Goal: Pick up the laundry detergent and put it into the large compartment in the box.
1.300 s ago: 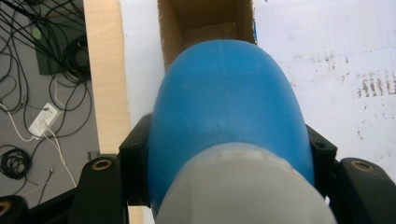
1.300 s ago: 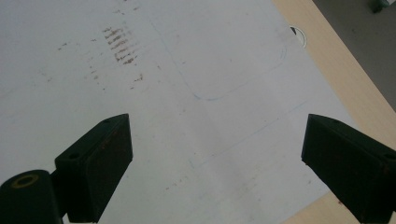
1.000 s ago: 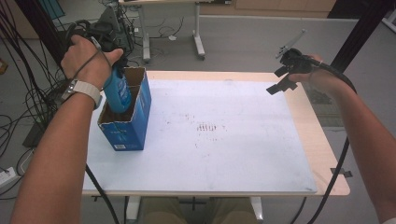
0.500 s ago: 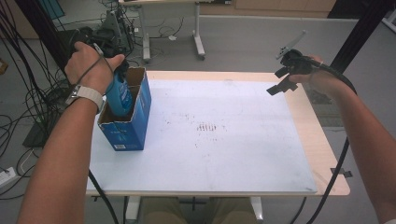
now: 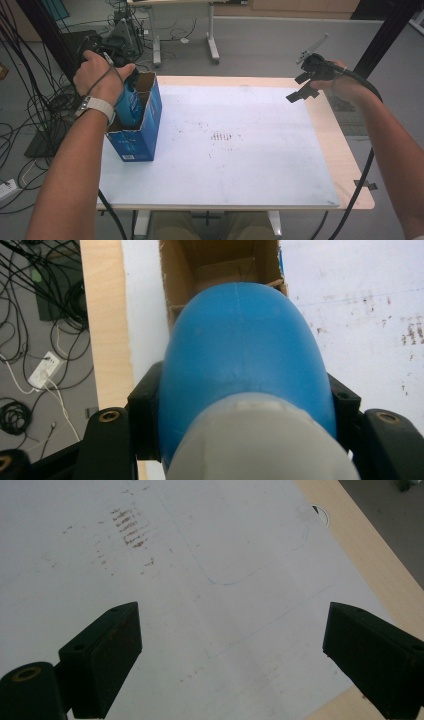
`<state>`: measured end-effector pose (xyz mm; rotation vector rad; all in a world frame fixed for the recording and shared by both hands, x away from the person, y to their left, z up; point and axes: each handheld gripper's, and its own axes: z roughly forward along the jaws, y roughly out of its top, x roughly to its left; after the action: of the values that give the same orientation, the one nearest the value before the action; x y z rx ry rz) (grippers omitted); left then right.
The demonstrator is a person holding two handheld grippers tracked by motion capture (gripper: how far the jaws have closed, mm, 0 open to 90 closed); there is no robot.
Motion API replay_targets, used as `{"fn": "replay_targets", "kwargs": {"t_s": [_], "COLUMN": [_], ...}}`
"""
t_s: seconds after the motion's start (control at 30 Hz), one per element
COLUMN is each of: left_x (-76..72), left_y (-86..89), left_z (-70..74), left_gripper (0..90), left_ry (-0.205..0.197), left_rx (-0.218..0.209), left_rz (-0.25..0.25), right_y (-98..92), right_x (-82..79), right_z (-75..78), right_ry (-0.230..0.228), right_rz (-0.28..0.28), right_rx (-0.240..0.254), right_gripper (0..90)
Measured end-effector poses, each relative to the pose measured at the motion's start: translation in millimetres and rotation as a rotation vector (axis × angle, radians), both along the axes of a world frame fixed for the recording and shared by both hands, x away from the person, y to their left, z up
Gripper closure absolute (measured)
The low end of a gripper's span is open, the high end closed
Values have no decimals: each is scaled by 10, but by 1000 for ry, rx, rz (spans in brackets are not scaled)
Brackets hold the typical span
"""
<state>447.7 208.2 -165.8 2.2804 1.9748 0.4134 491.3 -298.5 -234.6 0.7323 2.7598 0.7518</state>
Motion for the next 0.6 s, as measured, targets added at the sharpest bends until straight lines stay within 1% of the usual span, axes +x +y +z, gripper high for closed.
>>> {"fn": "replay_targets", "kwargs": {"t_s": [0.13, 0.2, 0.23, 0.37, 0.4, 0.47, 0.6], "left_x": [15, 18, 19, 11, 7, 5, 3], "left_y": [-19, -20, -19, 15, 17, 22, 38], "left_z": [-30, -46, -57, -135, -154, -188, -247], "left_gripper": [380, 380, 380, 380, 380, 380, 380], "left_ry": [5, 0, 5, 7, 3, 9, 16], "left_rx": [2, 5, 5, -20, -18, -15, -21], "left_rz": [3, 0, 2, 9, 6, 6, 7], "right_y": [-8, -16, -21, -41, -43, -43, -37], "right_x": [-1, -3, -4, -3, -4, -6, -7], "right_z": [-10, -18, -22, -34, -39, -41, -43], "right_ry": [1, 3, 4, 5, 5, 6, 6], "right_rz": [0, 0, -1, -5, -5, -5, -4], "right_rx": [2, 2, 3, 5, 6, 7, 7], "right_gripper": [84, 84, 84, 85, 85, 84, 84]}}
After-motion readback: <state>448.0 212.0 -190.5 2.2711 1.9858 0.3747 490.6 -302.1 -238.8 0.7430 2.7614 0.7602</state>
